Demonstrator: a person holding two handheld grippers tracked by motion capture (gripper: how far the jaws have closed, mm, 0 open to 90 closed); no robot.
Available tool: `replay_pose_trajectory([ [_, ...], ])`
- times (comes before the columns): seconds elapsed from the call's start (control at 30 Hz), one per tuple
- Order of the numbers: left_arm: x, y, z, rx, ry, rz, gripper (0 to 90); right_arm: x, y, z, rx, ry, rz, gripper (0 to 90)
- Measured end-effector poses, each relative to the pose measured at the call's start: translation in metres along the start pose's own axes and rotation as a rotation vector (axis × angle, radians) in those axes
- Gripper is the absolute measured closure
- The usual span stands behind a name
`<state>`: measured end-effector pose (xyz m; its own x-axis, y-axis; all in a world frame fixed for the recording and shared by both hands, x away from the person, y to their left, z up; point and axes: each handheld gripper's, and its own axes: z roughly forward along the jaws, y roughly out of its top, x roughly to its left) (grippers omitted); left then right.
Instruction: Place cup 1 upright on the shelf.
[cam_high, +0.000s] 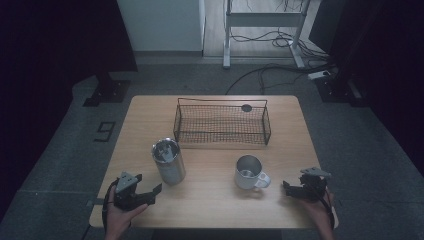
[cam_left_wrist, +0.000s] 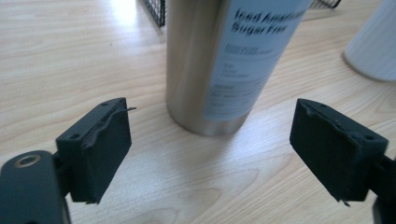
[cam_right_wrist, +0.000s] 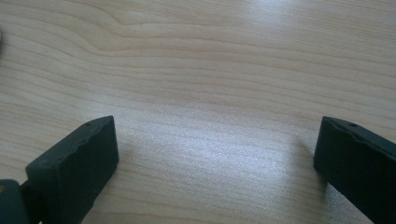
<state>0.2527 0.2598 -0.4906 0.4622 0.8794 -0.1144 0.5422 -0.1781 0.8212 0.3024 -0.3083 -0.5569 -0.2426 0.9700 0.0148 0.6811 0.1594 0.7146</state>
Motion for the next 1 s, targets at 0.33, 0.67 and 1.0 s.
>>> replay_pose_trajectory([
  [0.33, -0.011, 0.009, -0.002, -0.016, -0.03, 0.016, 6.5, 0.0, 0.0, 0.0, 0.001, -0.003, 0.001, 0.0],
  [0.67, -0.018, 0.018, 0.003, -0.024, -0.05, 0.034, 2.3, 0.001, 0.0, 0.0, 0.001, -0.008, 0.006, 0.0],
  [1.0, -0.018, 0.026, 0.012, -0.034, -0.066, 0.016, 1.0, 0.001, 0.0, 0.0, 0.0, -0.009, 0.008, 0.0],
])
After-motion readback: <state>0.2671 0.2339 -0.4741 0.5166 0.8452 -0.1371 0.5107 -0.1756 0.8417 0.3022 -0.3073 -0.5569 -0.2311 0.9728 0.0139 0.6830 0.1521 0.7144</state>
